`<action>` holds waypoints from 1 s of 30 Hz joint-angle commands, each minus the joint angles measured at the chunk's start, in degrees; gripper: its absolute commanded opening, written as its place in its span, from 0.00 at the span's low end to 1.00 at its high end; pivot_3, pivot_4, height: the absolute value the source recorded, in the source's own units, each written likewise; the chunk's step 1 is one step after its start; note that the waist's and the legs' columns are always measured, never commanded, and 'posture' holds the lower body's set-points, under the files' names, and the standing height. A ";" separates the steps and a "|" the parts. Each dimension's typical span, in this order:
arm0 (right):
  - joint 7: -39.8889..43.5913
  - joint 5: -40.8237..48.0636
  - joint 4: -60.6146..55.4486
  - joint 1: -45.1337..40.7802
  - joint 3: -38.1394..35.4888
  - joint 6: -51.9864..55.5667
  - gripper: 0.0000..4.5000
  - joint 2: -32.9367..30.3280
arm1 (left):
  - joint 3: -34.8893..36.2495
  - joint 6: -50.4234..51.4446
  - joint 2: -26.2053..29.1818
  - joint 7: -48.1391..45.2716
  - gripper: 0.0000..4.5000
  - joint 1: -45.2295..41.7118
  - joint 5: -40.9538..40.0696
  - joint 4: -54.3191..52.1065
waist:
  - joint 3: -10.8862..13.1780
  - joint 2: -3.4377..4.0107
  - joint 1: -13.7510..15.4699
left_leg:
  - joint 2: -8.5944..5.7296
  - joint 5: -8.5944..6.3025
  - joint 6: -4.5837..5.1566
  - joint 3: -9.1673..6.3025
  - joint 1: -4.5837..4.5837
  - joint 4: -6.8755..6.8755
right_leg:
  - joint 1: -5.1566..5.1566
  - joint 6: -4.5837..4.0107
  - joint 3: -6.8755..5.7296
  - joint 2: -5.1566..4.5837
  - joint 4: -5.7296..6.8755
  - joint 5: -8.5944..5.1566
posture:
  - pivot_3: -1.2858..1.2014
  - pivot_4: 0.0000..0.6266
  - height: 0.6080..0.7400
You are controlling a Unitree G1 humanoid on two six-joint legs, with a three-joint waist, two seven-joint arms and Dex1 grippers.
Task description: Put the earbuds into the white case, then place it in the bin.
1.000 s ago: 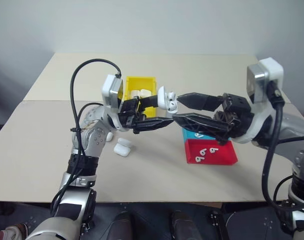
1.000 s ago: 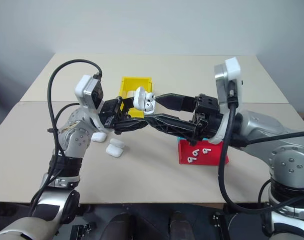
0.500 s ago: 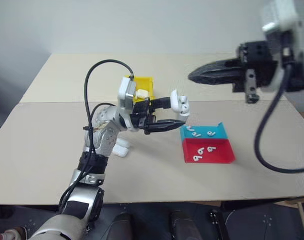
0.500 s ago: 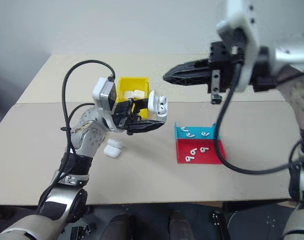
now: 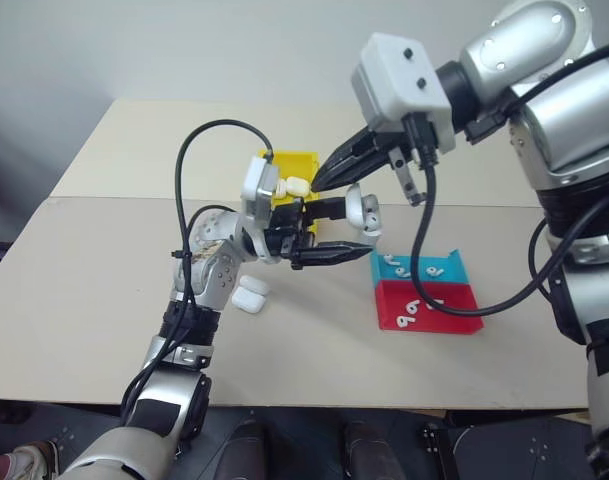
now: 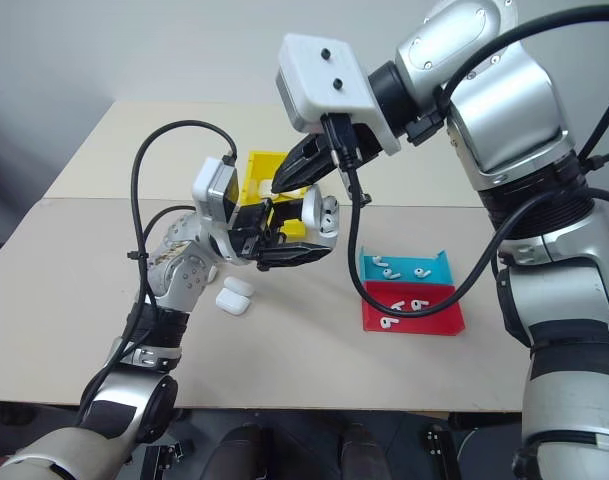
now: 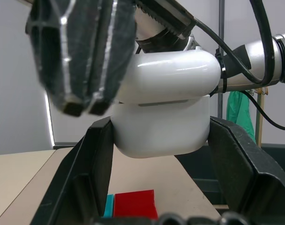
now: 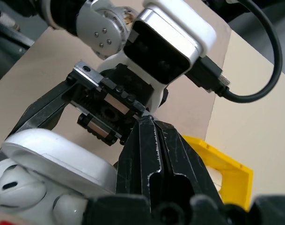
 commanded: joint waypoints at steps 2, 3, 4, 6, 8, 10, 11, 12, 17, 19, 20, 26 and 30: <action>3.79 4.29 -4.46 1.07 -1.35 -1.78 0.02 -5.33 | 1.44 -2.09 0.32 1.15 0.61 -0.73 0.09 -1.57 | 0.00 0.00 0.27 | 0.00 0.00 0.00 0.00 -0.01 0.00 | 0.00 0.00 0.00 0.00 0.00 0.00 | 0.52 0.24 1.00; 3.79 4.96 -5.21 1.62 -1.19 -2.04 0.02 -6.47 | 1.66 -2.11 0.36 1.24 0.61 -0.68 0.07 -1.55 | 0.00 0.00 0.35 | 0.00 0.00 0.00 0.00 -0.01 0.00 | 0.00 0.00 -0.01 0.00 0.00 0.00 | 0.52 0.24 1.00; 3.79 5.82 -5.89 2.00 -1.07 -1.77 0.02 -7.59 | 1.84 -2.14 0.39 1.44 0.61 -0.64 0.08 -1.55 | 0.00 0.00 0.34 | 0.00 0.00 0.01 0.00 0.00 0.00 | 0.01 0.00 -0.01 0.00 -0.02 0.00 | 0.52 0.24 1.00; 3.79 6.61 -6.74 2.83 -1.31 -1.67 0.02 -9.06 | 2.03 -2.22 0.41 1.67 0.61 -0.44 0.02 -1.69 | 0.00 0.01 0.34 | -0.01 -0.01 0.01 0.02 0.02 0.01 | 0.02 0.00 0.01 0.00 -0.02 0.00 | 0.52 0.24 1.00; 3.79 6.71 -7.48 3.99 -2.04 -1.41 0.02 -9.97 | 2.16 -2.32 0.31 2.15 0.61 -0.27 0.02 -1.89 | 0.00 0.01 0.30 | 0.00 -0.01 0.01 0.01 0.04 0.01 | 0.01 0.00 0.01 0.01 -0.02 0.00 | 0.52 0.24 1.00; 2.91 6.30 -7.84 5.03 -3.82 -0.23 0.02 -9.89 | 2.25 -2.37 0.11 2.68 0.61 -0.30 0.02 -1.99 | 0.00 0.01 0.22 | 0.00 -0.01 0.01 0.01 0.07 0.02 | 0.03 0.00 0.02 0.02 -0.03 0.00 | 0.52 0.24 1.00; 1.39 6.13 -7.90 5.41 -5.07 1.16 0.02 -9.57 | 2.30 -2.46 -0.02 3.04 0.61 -0.27 0.05 -2.08 | 0.00 0.00 0.23 | 0.00 0.00 0.01 0.02 0.07 0.02 | 0.02 0.00 0.03 0.01 -0.04 0.00 | 0.52 0.24 1.00; -0.94 6.25 -7.77 5.61 -6.70 2.91 0.02 -9.12 | 2.42 -2.58 -0.19 3.63 0.61 -0.12 0.09 -2.31 | 0.00 0.01 0.27 | 0.00 0.00 0.01 0.01 0.07 0.03 | 0.02 0.00 0.03 0.01 -0.04 0.00 | 0.52 0.24 1.00; -13.85 9.44 -8.71 8.30 -18.07 13.57 0.02 -8.80 | 4.01 -3.64 -0.47 9.24 0.61 0.83 1.20 -4.70 | 0.00 0.01 0.41 | 0.00 0.00 0.01 0.00 0.05 0.04 | 0.01 -0.01 0.03 0.01 0.05 0.00 | 0.52 0.24 1.00; -18.69 11.31 -10.94 11.97 -23.66 17.91 0.02 -9.69 | 4.97 -4.44 -0.18 14.01 0.61 1.25 2.88 -6.63 | 0.00 0.00 0.65 | 0.01 -0.01 0.01 -0.02 0.03 0.01 | 0.03 -0.01 0.01 0.01 0.03 0.00 | 0.52 0.24 1.00; -20.94 12.23 -12.29 14.16 -26.36 19.99 0.02 -10.07 | 5.39 -4.46 -0.01 17.25 0.61 1.29 4.02 -7.77 | 0.00 0.00 0.76 | 0.00 -0.01 0.01 -0.04 -0.01 0.01 | 0.04 -0.01 -0.01 -0.01 0.00 0.00 | 0.52 0.24 1.00; -30.49 16.85 -24.78 34.24 -40.22 30.39 0.02 -13.98 | 10.15 4.26 7.86 29.41 0.61 2.77 4.14 -16.85 | 0.00 0.00 0.79 | 0.00 -0.03 0.05 -0.09 -0.03 -0.02 | 0.08 0.01 -0.01 -0.03 -0.08 0.01 | 0.52 0.24 1.00; -36.20 19.89 -34.46 47.32 -45.93 34.38 0.02 -12.28 | 11.24 12.44 13.20 34.71 0.61 5.27 3.99 -21.55 | -0.02 0.03 0.33 | 0.01 -0.03 0.05 -0.01 0.07 -0.05 | 0.06 0.02 0.09 -0.01 0.02 0.01 | 0.52 0.24 1.00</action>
